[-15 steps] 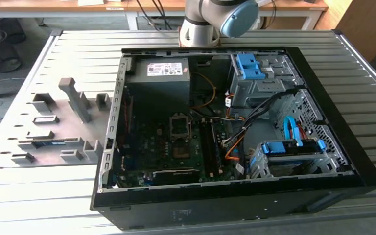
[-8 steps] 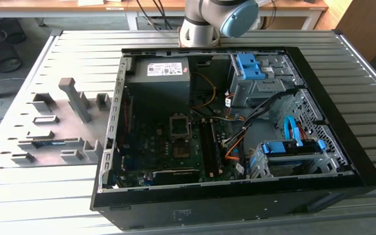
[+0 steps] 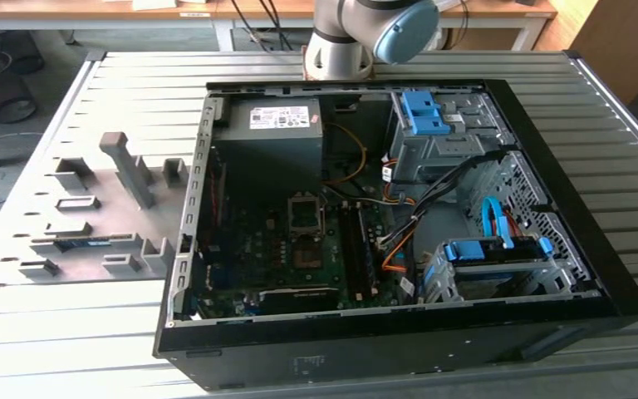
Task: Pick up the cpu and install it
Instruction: 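Pick up the cpu and move it towards the insertion slot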
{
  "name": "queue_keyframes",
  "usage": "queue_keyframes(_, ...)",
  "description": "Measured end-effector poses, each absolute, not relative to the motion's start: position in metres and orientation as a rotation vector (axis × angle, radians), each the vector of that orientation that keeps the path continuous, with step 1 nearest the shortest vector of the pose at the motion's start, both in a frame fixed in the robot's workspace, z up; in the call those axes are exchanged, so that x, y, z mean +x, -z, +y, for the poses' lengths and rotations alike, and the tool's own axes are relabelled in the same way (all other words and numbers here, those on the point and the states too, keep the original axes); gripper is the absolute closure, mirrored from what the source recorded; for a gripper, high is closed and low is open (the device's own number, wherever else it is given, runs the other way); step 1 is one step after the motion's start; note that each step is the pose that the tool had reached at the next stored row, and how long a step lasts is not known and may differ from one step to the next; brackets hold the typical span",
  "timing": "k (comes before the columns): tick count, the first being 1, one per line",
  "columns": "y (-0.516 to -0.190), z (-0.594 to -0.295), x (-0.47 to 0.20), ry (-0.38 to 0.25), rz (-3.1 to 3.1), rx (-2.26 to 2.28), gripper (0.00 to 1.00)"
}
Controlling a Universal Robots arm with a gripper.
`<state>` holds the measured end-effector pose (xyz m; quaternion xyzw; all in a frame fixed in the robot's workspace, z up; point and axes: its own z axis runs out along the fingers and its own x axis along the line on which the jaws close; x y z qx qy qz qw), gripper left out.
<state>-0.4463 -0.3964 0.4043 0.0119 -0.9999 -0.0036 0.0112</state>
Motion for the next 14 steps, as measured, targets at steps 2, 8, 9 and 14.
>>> queue_keyframes(2, -0.405, -0.396, -0.445, 0.011, -3.119, 0.037, 0.53)
queue_keyframes(8, -0.404, -0.396, -0.427, 0.011, -3.115, 0.037, 0.53)
queue_keyframes(9, -0.404, -0.396, -0.424, 0.011, -3.114, 0.037, 0.53)
queue_keyframes(14, -0.404, -0.396, -0.406, 0.011, -3.11, 0.037, 0.53)
